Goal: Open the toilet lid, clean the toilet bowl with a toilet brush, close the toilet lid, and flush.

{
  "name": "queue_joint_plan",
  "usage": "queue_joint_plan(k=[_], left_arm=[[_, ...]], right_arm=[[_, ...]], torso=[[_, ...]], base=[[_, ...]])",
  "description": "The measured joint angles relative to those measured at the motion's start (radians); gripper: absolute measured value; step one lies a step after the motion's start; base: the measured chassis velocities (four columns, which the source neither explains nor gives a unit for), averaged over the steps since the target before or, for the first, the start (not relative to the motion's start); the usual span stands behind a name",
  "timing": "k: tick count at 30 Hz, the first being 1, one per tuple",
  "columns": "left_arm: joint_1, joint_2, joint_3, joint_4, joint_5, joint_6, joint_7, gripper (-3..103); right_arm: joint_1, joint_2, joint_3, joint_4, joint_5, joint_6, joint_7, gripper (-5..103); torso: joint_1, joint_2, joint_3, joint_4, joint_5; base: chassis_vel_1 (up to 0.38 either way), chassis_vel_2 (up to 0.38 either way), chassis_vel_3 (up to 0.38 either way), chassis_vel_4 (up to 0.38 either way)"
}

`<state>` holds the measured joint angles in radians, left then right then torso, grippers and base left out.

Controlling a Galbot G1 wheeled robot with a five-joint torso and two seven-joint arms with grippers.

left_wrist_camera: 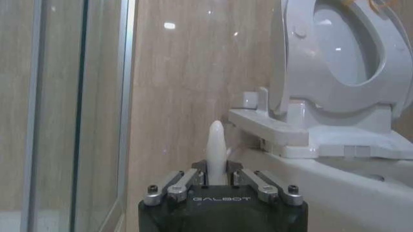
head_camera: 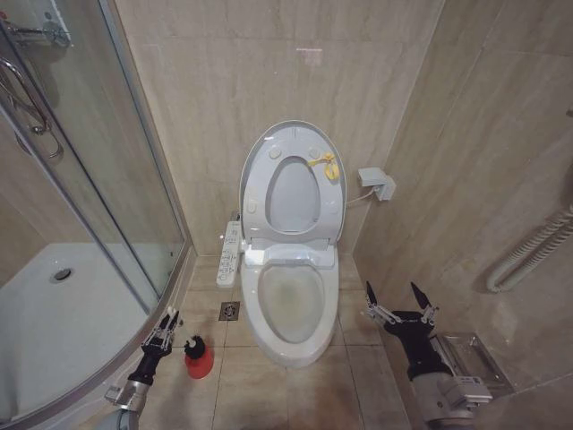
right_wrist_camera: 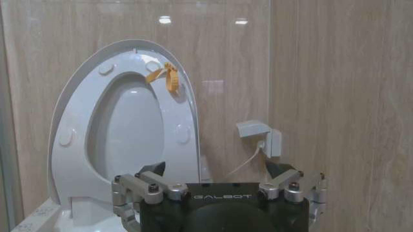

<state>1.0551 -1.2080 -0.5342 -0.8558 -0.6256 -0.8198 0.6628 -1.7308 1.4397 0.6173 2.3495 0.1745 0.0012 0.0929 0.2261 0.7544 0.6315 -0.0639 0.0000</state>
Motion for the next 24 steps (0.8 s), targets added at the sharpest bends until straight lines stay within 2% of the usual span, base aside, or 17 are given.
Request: queue_joint_plan(k=[7, 15, 21, 24], left_arm=[[-0.036, 0.012, 0.005, 0.081, -0.021, 0.0, 0.023, 20], [-0.057, 0.013, 0.013, 0.114, -0.026, 0.0, 0.04, 20], [-0.118, 0.018, 0.07, 0.236, -0.023, -0.001, 0.075, 20], [-0.13, 0.014, 0.077, 0.255, -0.023, -0.001, 0.075, 20]], right_arm=[[0.0, 0.0, 0.0, 0.0, 0.0, 0.0, 0.0, 100], [0.0, 0.0, 0.0, 0.0, 0.0, 0.0, 0.0, 100], [0.0, 0.0, 0.0, 0.0, 0.0, 0.0, 0.0, 100], [0.0, 0.0, 0.0, 0.0, 0.0, 0.0, 0.0, 100]], torso=[[0.0, 0.0, 0.0, -0.0001, 0.0001], [0.0, 0.0, 0.0, -0.0001, 0.0001], [0.0, 0.0, 0.0, -0.0002, 0.0], [0.0, 0.0, 0.0, -0.0002, 0.0001]], base=[[0.0, 0.0, 0.0, 0.0], [0.0, 0.0, 0.0, 0.0], [0.0, 0.0, 0.0, 0.0], [0.0, 0.0, 0.0, 0.0]])
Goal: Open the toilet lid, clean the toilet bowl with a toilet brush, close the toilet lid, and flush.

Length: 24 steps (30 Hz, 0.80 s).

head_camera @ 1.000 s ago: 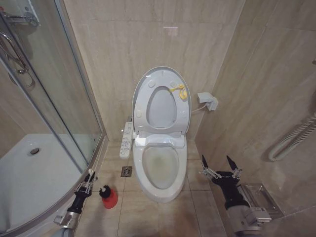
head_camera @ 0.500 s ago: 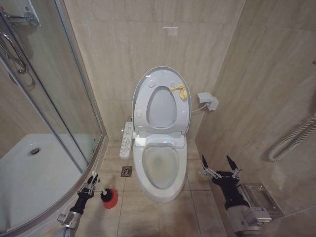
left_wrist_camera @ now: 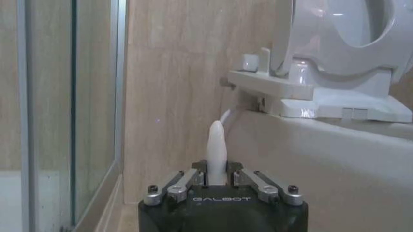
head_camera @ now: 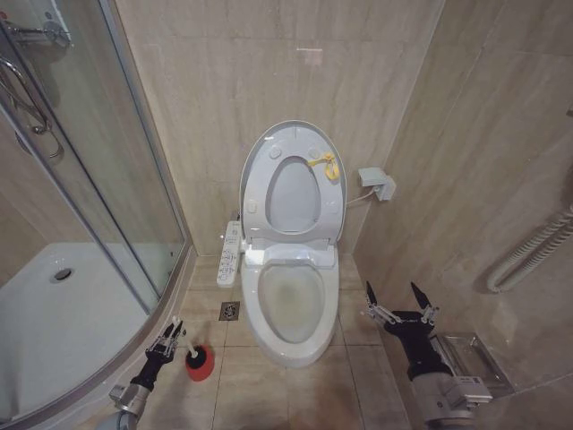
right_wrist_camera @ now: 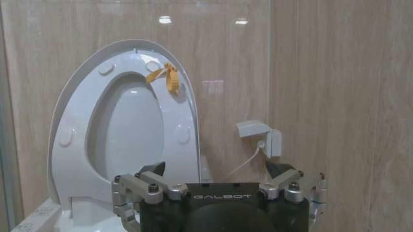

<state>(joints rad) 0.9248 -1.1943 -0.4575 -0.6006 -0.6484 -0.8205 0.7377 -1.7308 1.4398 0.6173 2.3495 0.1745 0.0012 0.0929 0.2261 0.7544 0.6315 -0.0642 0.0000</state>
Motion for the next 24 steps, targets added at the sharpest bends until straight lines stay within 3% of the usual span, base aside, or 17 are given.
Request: queue_joint_plan(k=[15, 24], left_arm=[[0.12, -0.048, -0.029, -0.035, 0.125, -0.007, -0.028, 20], [0.145, -0.055, -0.05, -0.049, 0.146, -0.007, -0.053, 20]], right_arm=[[0.0, 0.0, 0.0, 0.0, 0.0, 0.0, 0.0, 100], [0.0, 0.0, 0.0, 0.0, 0.0, 0.0, 0.0, 100]], torso=[[0.0, 0.0, 0.0, 0.0002, 0.001], [0.0, 0.0, 0.0, 0.0, 0.0003]], base=[[0.0, 0.0, 0.0, 0.0], [0.0, 0.0, 0.0, 0.0]])
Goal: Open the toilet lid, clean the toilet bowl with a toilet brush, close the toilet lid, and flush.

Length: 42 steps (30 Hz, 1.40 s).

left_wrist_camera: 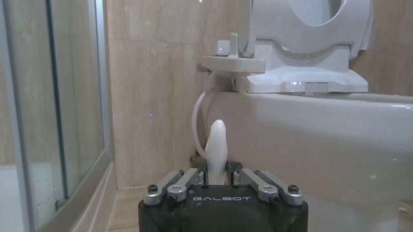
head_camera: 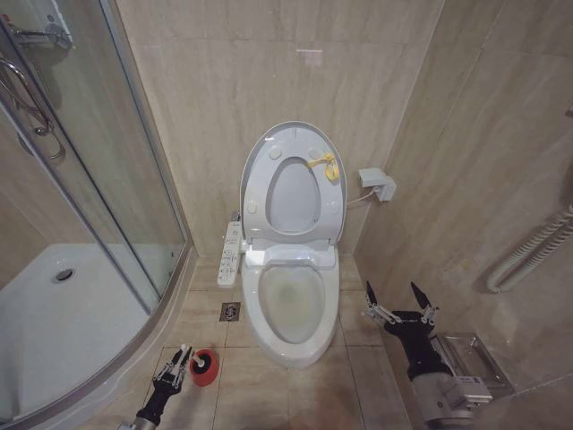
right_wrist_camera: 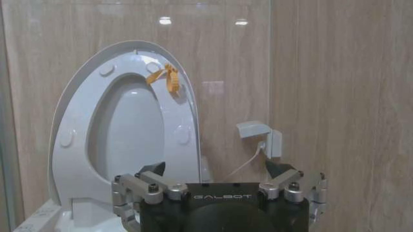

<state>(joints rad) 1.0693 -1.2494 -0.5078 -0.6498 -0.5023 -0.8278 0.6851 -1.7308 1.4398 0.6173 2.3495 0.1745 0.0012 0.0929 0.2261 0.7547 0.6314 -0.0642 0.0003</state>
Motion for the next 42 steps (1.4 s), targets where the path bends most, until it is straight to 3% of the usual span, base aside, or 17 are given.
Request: queue_joint_plan(k=[8, 9, 10, 11, 12, 14, 16, 17, 21, 22, 23, 30, 31, 34, 37, 39, 42], left_arm=[[0.037, -0.008, -0.009, -0.038, -0.015, 0.003, -0.023, 20], [0.045, -0.007, -0.01, -0.043, -0.006, 0.015, -0.026, 20], [0.053, -0.009, -0.009, -0.052, -0.002, 0.014, -0.024, 20], [0.053, -0.009, -0.009, -0.052, -0.002, 0.014, -0.024, 20], [0.054, -0.008, -0.01, -0.059, 0.0, 0.018, -0.026, 20], [0.051, -0.001, -0.018, -0.069, 0.0, 0.017, -0.027, 20], [0.052, 0.001, -0.019, -0.072, 0.0, 0.016, -0.027, 20], [0.053, 0.002, -0.02, -0.078, 0.0, 0.016, -0.027, 47], [0.067, 0.008, -0.025, -0.099, -0.009, 0.015, -0.026, 47], [0.077, 0.007, -0.025, -0.108, -0.013, 0.015, -0.026, 47], [0.089, 0.007, -0.026, -0.121, -0.019, 0.014, -0.025, 74], [0.161, 0.003, -0.033, -0.242, -0.04, 0.014, -0.071, 74], [0.18, 0.003, -0.038, -0.289, -0.045, 0.014, -0.1, 98], [0.209, 0.006, -0.052, -0.391, -0.056, 0.016, -0.145, 98], [0.25, 0.014, -0.08, -0.563, -0.072, 0.066, -0.208, 98], [0.26, 0.014, -0.088, -0.604, -0.073, 0.08, -0.222, 100], [0.302, 0.018, -0.111, -0.78, -0.061, 0.151, -0.305, 100]], right_arm=[[0.0, 0.0, 0.0, 0.0, 0.0, 0.0, 0.0, 100], [0.0, 0.0, 0.0, 0.0, 0.0, 0.0, 0.0, 100], [-0.002, 0.0, 0.0, 0.0, 0.0, 0.0, 0.0, 100], [-0.002, 0.0, 0.0, 0.0, 0.0, 0.0, 0.0, 100], [0.001, 0.0, 0.0, 0.0, 0.0, 0.0, 0.001, 100], [0.0, 0.0, 0.0, 0.0, 0.0, 0.001, 0.0, 100], [0.0, 0.0, 0.0, 0.0, 0.0, 0.0, 0.0, 100], [0.0, 0.0, 0.0, 0.0, 0.0, 0.0, 0.0, 100], [0.0, 0.0, 0.0, 0.0, 0.0, 0.0, 0.0, 100], [0.0, 0.0, 0.0, 0.0, 0.0, 0.0, 0.0, 100], [0.0, 0.0, 0.0, 0.0, 0.0, 0.0, 0.0, 100], [0.0, 0.0, 0.0, 0.0, 0.0, 0.0, 0.0, 100], [0.0, 0.0, 0.0, 0.0, 0.0, 0.0, 0.0, 100], [0.0, 0.0, 0.0, 0.0, 0.0, 0.0, 0.0, 100], [0.0, 0.0, 0.0, 0.0, 0.0, 0.0, 0.0, 100], [0.0, 0.0, 0.0, 0.0, 0.0, 0.0, 0.0, 100], [0.0, 0.0, 0.0, 0.0, 0.0, 0.0, 0.0, 100]], torso=[[0.0, 0.0, 0.0, 0.0002, -0.0006], [0.0, 0.0, 0.0, -0.001, -0.0008], [0.0, -0.001, 0.001, 0.0017, -0.0037], [0.0, -0.001, 0.001, 0.0017, -0.0037], [0.001, -0.001, 0.001, -0.0002, -0.0033], [0.0, -0.001, 0.0, -0.0006, 0.0004], [0.0, -0.001, 0.0, 0.0003, -0.0002], [0.0, -0.001, 0.0, 0.0, -0.0017], [0.0, -0.001, 0.0, 0.0, 0.0001], [0.0, -0.001, 0.0, 0.0001, -0.001], [0.0, -0.001, 0.0, 0.0001, -0.0009], [0.0, 0.0, 0.0, 0.0002, -0.0005], [0.0, 0.0, 0.0, 0.0004, -0.0003], [0.0, 0.0, 0.0, 0.0002, -0.0006], [0.0, 0.0, 0.0, -0.0002, -0.0003], [0.0, 0.0, 0.0, -0.0002, -0.0003], [0.0, 0.0, 0.0, 0.0001, -0.0003]], base=[[0.0, 0.0, 0.0, 0.0], [0.0, 0.0, 0.0, 0.0], [0.0, 0.0, 0.0, 0.0], [0.0, 0.0, 0.0, 0.0], [0.0, 0.0, 0.0, 0.0], [0.0, 0.0, 0.0, 0.0], [0.0, 0.0, 0.0, 0.0], [0.0, 0.0, 0.0, 0.0], [0.0, 0.0, 0.0, 0.0], [0.0, 0.0, 0.0, 0.0], [0.0, 0.0, 0.0, 0.0], [0.0, 0.0, 0.0, 0.0], [0.0, 0.0, 0.0, 0.0], [0.0, 0.0, 0.0, 0.0], [0.0, 0.0, 0.0, 0.0], [0.0, 0.0, 0.0, 0.0], [0.0, 0.0, 0.0, 0.0]])
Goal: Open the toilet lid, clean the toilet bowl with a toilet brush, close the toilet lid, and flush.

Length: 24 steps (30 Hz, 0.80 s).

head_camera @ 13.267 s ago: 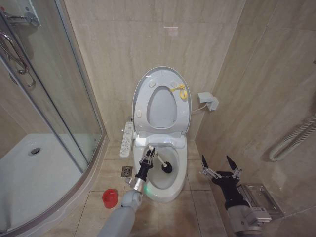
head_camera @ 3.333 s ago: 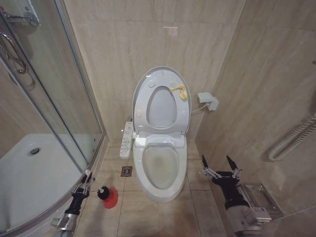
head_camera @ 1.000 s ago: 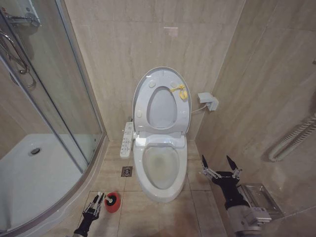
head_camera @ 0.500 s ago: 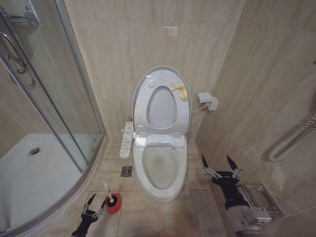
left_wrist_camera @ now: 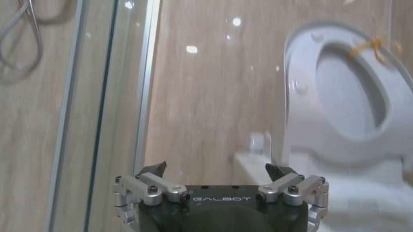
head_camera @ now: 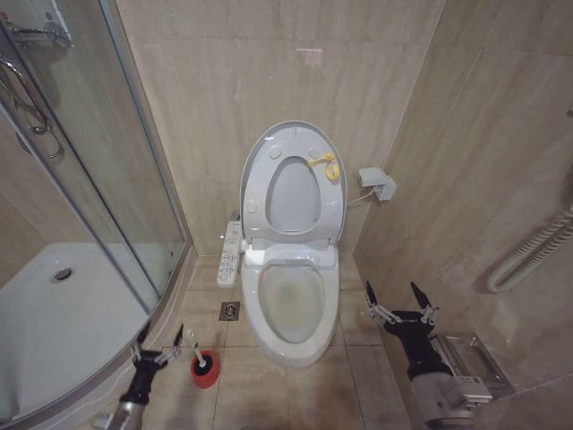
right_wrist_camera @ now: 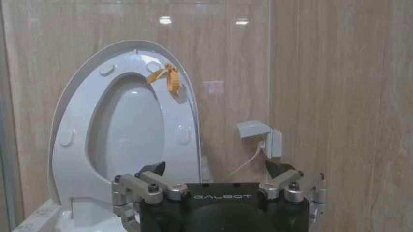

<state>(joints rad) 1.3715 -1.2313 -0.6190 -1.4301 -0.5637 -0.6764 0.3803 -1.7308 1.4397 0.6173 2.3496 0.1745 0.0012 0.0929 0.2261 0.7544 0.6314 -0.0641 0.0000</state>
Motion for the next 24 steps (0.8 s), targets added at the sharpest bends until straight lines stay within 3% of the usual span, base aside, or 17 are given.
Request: queue_joint_plan(k=[1, 2, 4, 5, 8, 9, 12, 18, 23, 24], left_arm=[[0.014, 0.001, -0.008, -0.058, 0.012, 0.028, -0.037, 100], [0.014, 0.001, -0.008, -0.058, 0.012, 0.028, -0.037, 100], [0.034, 0.002, -0.017, -0.144, 0.034, 0.072, -0.113, 100], [0.034, 0.002, -0.017, -0.144, 0.034, 0.072, -0.113, 100], [0.061, 0.004, -0.029, -0.281, 0.053, 0.147, -0.226, 100], [0.061, 0.004, -0.029, -0.281, 0.053, 0.147, -0.226, 100], [0.079, 0.015, -0.039, -0.392, 0.056, 0.219, -0.295, 100], [0.128, 0.027, -0.049, -0.517, 0.042, 0.32, -0.358, 100], [0.224, 0.022, -0.068, -0.66, 0.042, 0.479, -0.421, 100], [0.224, 0.022, -0.068, -0.66, 0.042, 0.479, -0.421, 100]], right_arm=[[0.0, 0.0, 0.0, 0.0, 0.0, 0.0, 0.0, 100], [0.0, 0.0, 0.0, 0.0, 0.0, 0.0, 0.0, 100], [0.0, 0.0, 0.0, 0.0, 0.0, 0.0, 0.0, 100], [0.0, 0.0, 0.0, 0.0, 0.0, 0.0, 0.0, 100], [0.0, 0.0, 0.0, 0.0, 0.0, 0.0, 0.0, 100], [0.0, 0.0, 0.0, 0.0, 0.0, 0.0, 0.0, 100], [0.0, 0.0, 0.0, 0.0, 0.0, 0.0, 0.0, 100], [0.0, 0.0, 0.0, 0.0, 0.0, 0.0, 0.0, 100], [0.0, 0.0, 0.0, 0.0, 0.0, 0.0, 0.0, 100], [0.0, 0.0, 0.0, 0.0, 0.0, 0.0, 0.0, 100]], torso=[[0.0, 0.0, 0.0, -0.0001, 0.0001], [0.0, 0.0, 0.0, -0.0001, 0.0001], [0.0, 0.0, 0.0, 0.0, 0.0001], [0.0, 0.0, 0.0, 0.0, 0.0001], [0.0, 0.0, 0.0, 0.0002, 0.0001], [0.0, 0.0, 0.0, 0.0002, 0.0001], [0.0, 0.0, 0.0, -0.0001, 0.0], [0.0, 0.0, 0.0, 0.0, -0.0001], [0.0, 0.0, 0.0, 0.0002, -0.0001], [0.0, 0.0, 0.0, 0.0002, -0.0001]], base=[[0.0, 0.0, 0.0, 0.0], [0.0, 0.0, 0.0, 0.0], [0.0, 0.0, 0.0, 0.0], [0.0, 0.0, 0.0, 0.0], [0.0, 0.0, 0.0, 0.0], [0.0, 0.0, 0.0, 0.0], [0.0, 0.0, 0.0, 0.0], [0.0, 0.0, 0.0, 0.0], [0.0, 0.0, 0.0, 0.0], [0.0, 0.0, 0.0, 0.0]])
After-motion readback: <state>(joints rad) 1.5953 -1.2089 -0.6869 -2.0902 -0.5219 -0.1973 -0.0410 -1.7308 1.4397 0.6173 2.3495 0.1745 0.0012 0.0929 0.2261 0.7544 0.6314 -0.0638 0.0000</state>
